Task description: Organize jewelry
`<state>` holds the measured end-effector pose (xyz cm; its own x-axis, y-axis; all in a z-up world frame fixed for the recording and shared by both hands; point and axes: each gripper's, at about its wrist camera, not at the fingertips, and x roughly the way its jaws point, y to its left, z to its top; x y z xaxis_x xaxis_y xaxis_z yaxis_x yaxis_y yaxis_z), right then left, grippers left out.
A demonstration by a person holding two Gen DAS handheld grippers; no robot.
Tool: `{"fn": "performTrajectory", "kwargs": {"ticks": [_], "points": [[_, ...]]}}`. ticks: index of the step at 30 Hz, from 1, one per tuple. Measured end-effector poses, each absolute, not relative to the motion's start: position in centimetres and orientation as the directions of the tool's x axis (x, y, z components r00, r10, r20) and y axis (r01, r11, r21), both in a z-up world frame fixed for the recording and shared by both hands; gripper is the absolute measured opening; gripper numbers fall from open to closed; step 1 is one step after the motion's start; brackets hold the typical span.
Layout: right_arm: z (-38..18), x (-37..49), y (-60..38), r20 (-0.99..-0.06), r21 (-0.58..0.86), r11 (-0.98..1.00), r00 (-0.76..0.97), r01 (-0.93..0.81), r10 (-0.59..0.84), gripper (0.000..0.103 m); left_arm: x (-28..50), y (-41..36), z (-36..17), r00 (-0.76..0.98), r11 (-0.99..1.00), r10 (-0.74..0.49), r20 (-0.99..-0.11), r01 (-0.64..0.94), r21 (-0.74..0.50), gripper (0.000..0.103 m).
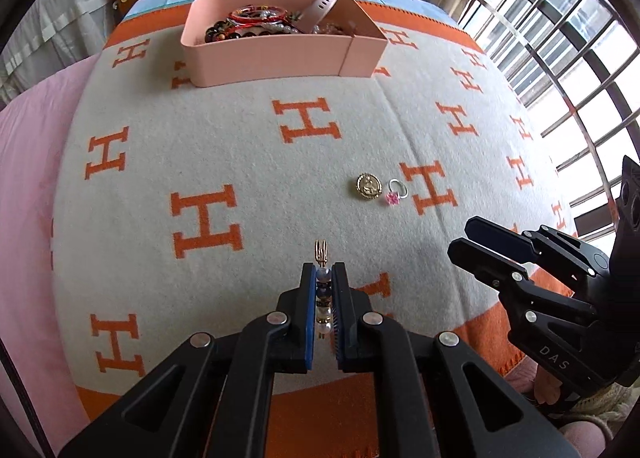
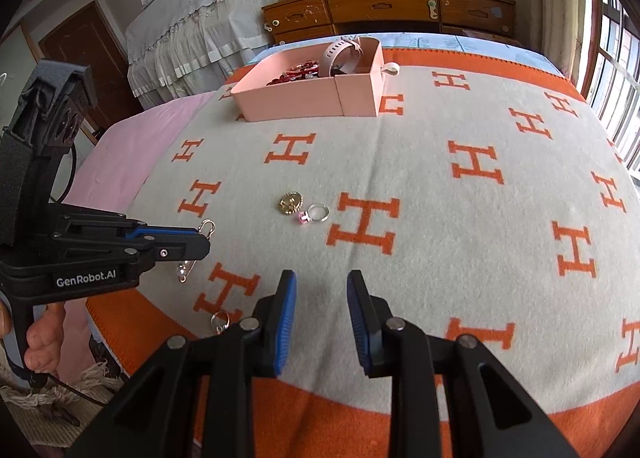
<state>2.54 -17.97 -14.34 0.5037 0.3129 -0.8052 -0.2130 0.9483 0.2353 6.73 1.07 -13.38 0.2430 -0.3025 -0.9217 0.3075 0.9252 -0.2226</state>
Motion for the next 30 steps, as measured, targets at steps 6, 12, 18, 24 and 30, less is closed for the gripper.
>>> {"fn": "performTrajectory", "kwargs": {"ticks": [6,12,18,24,30], "points": [[-13.9,4.8,-15.3,-0.801,0.128,0.941,0.526,-0.314,0.285,0.035,7.8,4.0,-13.4,0.254,0.927,-0.345,-0.904,0.244,-0.285,0.005],[-14.0,6.4,-12.4,-0.808,-0.013,0.910,0.541,-0.415,0.235,0.036,8.4,5.2,-14.5,0.248,0.927,-0.357,-0.901,0.216,-0.308,0.005],[-15.2,7.6,-11.1,-0.838,-0.066,0.883,0.507,-0.464,0.204,0.036,9.3,5.9,-15.5,0.236,0.922,-0.371,-0.898,0.206,-0.327,0.005],[-15.8,8.5,-11.6,-0.855,-0.020,0.884,0.467,-0.467,0.227,0.036,9.7,6.2,-15.9,0.230,0.919,-0.382,-0.895,0.199,-0.341,0.005],[-15.9,8.2,-11.6,-0.851,-0.025,0.880,0.471,-0.474,0.230,0.019,9.8,6.4,-16.0,0.227,0.916,-0.390,-0.893,0.200,-0.349,0.005]]}}
